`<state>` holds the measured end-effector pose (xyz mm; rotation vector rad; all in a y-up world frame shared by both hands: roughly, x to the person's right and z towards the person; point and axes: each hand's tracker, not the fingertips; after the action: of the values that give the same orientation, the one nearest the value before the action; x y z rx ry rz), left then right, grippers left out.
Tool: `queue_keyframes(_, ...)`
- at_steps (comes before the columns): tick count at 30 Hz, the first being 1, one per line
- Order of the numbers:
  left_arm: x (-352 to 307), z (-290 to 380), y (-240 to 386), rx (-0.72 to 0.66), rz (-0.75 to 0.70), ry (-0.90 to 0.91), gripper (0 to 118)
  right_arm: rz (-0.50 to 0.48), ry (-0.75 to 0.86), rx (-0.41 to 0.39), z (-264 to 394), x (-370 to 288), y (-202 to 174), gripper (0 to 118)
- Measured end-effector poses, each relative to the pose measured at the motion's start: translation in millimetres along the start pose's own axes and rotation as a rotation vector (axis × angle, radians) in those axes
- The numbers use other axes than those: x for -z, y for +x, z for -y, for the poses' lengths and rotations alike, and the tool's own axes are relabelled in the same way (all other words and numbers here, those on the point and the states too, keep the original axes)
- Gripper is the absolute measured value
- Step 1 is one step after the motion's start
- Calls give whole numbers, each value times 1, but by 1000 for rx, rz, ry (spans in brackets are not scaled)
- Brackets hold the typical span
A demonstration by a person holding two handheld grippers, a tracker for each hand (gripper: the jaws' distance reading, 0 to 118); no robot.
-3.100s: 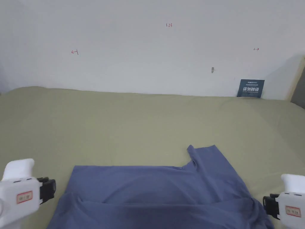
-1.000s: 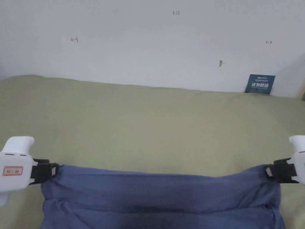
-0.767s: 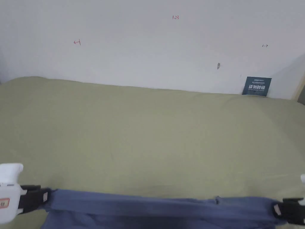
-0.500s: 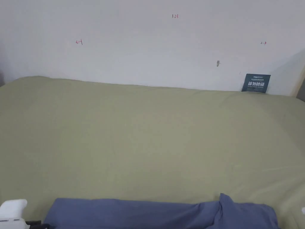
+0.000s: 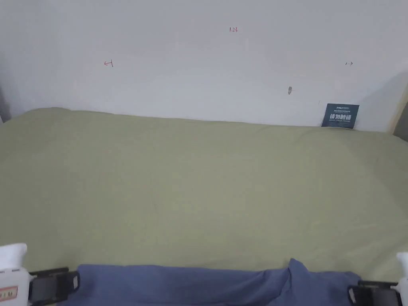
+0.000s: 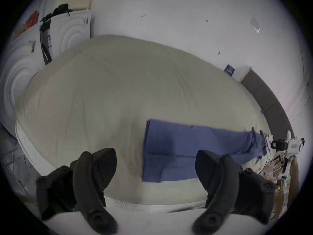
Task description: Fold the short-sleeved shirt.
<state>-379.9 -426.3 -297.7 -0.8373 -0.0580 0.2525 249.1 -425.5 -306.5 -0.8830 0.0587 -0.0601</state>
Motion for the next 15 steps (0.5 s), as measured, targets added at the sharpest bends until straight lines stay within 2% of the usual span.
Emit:
queue_keyframes(4,-22,-14,29,61,20,108,100,43,89,19,-11,-17,-34,101)
queue_keyframes(5,-26,-14,36,66,21,123,97,54,103,10,-10,-15,-40,99)
queue_keyframes(6,-29,-13,41,73,36,138,89,63,110,0,-9,-16,-47,91)
queue_keyframes(7,-31,-12,45,75,52,153,71,67,115,-8,-8,-17,-54,73)
queue_keyframes(8,-30,-10,47,75,60,152,28,52,113,-19,-6,-15,-59,37)
queue_keyframes(9,-26,-9,48,75,56,132,4,38,107,-31,-2,-11,-67,8)
queue_keyframes(10,-25,-7,48,64,72,109,3,33,108,-37,3,-9,-73,2)
queue_keyframes(13,-18,1,40,65,172,50,0,-29,73,-73,15,-2,-86,0)
queue_keyframes(15,-13,3,31,97,134,43,0,-27,67,-95,23,2,-93,0)
